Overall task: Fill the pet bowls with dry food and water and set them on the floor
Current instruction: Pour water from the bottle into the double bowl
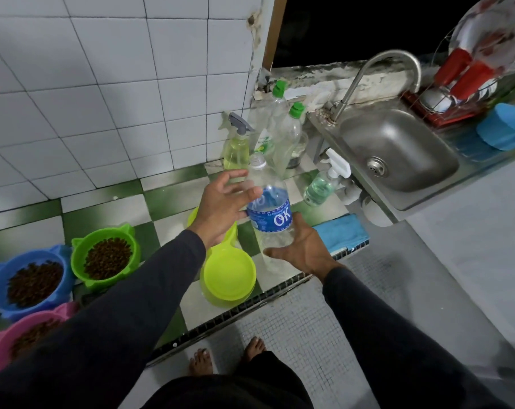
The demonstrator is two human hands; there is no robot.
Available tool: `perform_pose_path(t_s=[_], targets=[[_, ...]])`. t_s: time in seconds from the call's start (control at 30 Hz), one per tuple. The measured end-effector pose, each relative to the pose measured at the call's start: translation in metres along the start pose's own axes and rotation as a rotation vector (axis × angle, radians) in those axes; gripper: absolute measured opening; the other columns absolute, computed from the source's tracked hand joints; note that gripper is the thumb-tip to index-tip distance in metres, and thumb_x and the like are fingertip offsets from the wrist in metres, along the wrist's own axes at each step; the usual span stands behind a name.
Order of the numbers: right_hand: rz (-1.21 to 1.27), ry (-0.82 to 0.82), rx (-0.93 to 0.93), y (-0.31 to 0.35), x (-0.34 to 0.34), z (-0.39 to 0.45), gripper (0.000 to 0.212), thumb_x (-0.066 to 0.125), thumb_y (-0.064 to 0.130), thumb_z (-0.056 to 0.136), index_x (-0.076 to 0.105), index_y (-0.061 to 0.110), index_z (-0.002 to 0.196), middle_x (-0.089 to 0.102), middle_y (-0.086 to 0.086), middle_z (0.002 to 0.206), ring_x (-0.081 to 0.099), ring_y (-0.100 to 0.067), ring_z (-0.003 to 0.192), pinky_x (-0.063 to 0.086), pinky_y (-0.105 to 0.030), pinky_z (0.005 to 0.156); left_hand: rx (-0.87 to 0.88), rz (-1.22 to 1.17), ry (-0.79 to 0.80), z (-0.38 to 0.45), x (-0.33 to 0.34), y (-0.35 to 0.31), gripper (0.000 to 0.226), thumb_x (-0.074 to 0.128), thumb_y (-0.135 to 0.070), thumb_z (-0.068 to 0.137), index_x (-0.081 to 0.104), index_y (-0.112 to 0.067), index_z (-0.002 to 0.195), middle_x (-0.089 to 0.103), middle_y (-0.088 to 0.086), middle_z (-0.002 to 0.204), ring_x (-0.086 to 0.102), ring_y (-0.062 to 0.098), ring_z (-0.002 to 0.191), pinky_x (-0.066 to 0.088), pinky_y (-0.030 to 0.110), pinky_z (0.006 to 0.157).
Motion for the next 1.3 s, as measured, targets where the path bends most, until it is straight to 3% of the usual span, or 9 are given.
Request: perform_pose_path(t_s=[0.1, 0.2, 0.37, 0.5, 0.73, 0.83, 0.9, 1.03, 1.3], targets=[[0.04, -0.006, -0.039, 0.002, -0.005, 0.009, 0.082, 0.097, 0.024, 0.064, 0.046, 0.018, 0.128, 0.061, 0.012, 0.11, 0.058, -0.005, 0.096, 0.042, 0.0, 0.071, 0.05, 0.05, 0.043, 0.006, 0.009, -0.007, 0.063, 0.085, -0.013, 0.079, 0.06, -0.023, 0.136, 0.068, 0.005, 0.126, 0.072, 0.019, 0.108, 0.062, 0.037, 0.082], [0.075, -0.006, -0.049, -0.001, -0.006, 0.017, 0.085, 0.098, 0.023, 0.064, 0.046, 0.02, 0.132, 0.061, 0.015, 0.112, 0.059, -0.001, 0.097, 0.043, 0.0, 0.074, 0.102, 0.121, 0.054, 0.009, 0.014, -0.013, 0.06, 0.088, -0.025, 0.069, 0.066, -0.034, 0.124, 0.067, 0.002, 0.13, 0.073, 0.014, 0.107, 0.062, 0.041, 0.088], [0.118, -0.03, -0.059, -0.004, -0.004, 0.03, 0.094, 0.097, 0.03, 0.062, 0.045, 0.021, 0.14, 0.063, 0.008, 0.13, 0.061, -0.012, 0.115, 0.052, -0.03, 0.098, 0.154, 0.199, 0.067, 0.016, 0.017, -0.016, 0.06, 0.092, -0.031, 0.061, 0.069, -0.041, 0.116, 0.071, -0.004, 0.128, 0.072, 0.013, 0.11, 0.06, 0.038, 0.092], [0.148, -0.057, -0.048, -0.012, -0.001, 0.036, 0.091, 0.098, 0.025, 0.063, 0.048, 0.022, 0.139, 0.067, 0.007, 0.128, 0.066, -0.011, 0.112, 0.055, -0.036, 0.098, 0.179, 0.245, 0.086, 0.02, 0.024, -0.011, 0.067, 0.093, -0.024, 0.059, 0.069, -0.03, 0.121, 0.072, -0.005, 0.128, 0.071, 0.017, 0.113, 0.058, 0.042, 0.099], [0.217, -0.052, -0.012, -0.026, 0.012, 0.042, 0.097, 0.097, 0.026, 0.06, 0.046, 0.023, 0.142, 0.069, 0.007, 0.124, 0.068, -0.011, 0.111, 0.057, -0.032, 0.095, 0.218, 0.397, 0.126, 0.023, 0.027, -0.002, 0.073, 0.094, -0.026, 0.06, 0.068, -0.025, 0.128, 0.071, -0.012, 0.128, 0.068, 0.011, 0.116, 0.057, 0.04, 0.101], [0.279, -0.006, 0.026, -0.034, 0.015, 0.041, 0.076, 0.086, -0.004, 0.073, 0.05, 0.01, 0.138, 0.068, -0.002, 0.119, 0.069, 0.004, 0.093, 0.054, -0.013, 0.078, 0.206, 0.422, 0.125, 0.022, 0.026, 0.003, 0.075, 0.094, -0.027, 0.059, 0.069, -0.021, 0.129, 0.071, -0.012, 0.127, 0.068, 0.008, 0.116, 0.058, 0.037, 0.099], [0.26, -0.035, 0.025, -0.04, 0.018, 0.042, 0.079, 0.087, -0.01, 0.069, 0.05, 0.019, 0.133, 0.067, -0.005, 0.122, 0.067, 0.008, 0.094, 0.055, -0.016, 0.079, 0.197, 0.425, 0.13, 0.021, 0.026, 0.006, 0.076, 0.094, -0.027, 0.058, 0.069, -0.02, 0.129, 0.072, -0.012, 0.126, 0.068, 0.008, 0.116, 0.059, 0.033, 0.096], [0.269, -0.045, -0.002, -0.043, 0.026, 0.043, 0.093, 0.098, 0.023, 0.051, 0.049, 0.052, 0.125, 0.068, 0.006, 0.123, 0.066, -0.015, 0.114, 0.058, -0.046, 0.093, 0.199, 0.419, 0.126, 0.022, 0.024, 0.011, 0.075, 0.094, -0.022, 0.061, 0.068, -0.017, 0.13, 0.071, -0.011, 0.127, 0.067, 0.007, 0.117, 0.059, 0.028, 0.092], [-0.177, 0.049, 0.207, -0.057, 0.026, 0.033, 0.071, 0.088, 0.025, 0.076, 0.055, 0.009, 0.137, 0.06, -0.014, 0.127, 0.058, -0.028, 0.115, 0.044, -0.027, 0.091, 0.217, 0.431, 0.165, 0.023, 0.022, 0.015, 0.074, 0.091, -0.024, 0.067, 0.063, -0.019, 0.136, 0.066, -0.01, 0.135, 0.063, 0.009, 0.124, 0.059, 0.037, 0.097]])
Point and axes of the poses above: each hand's wrist, its own z-axis towards the middle knuckle, its own x-axis out of the palm, y = z × x, the point moved 2 cm from there along z, towards the middle knuckle
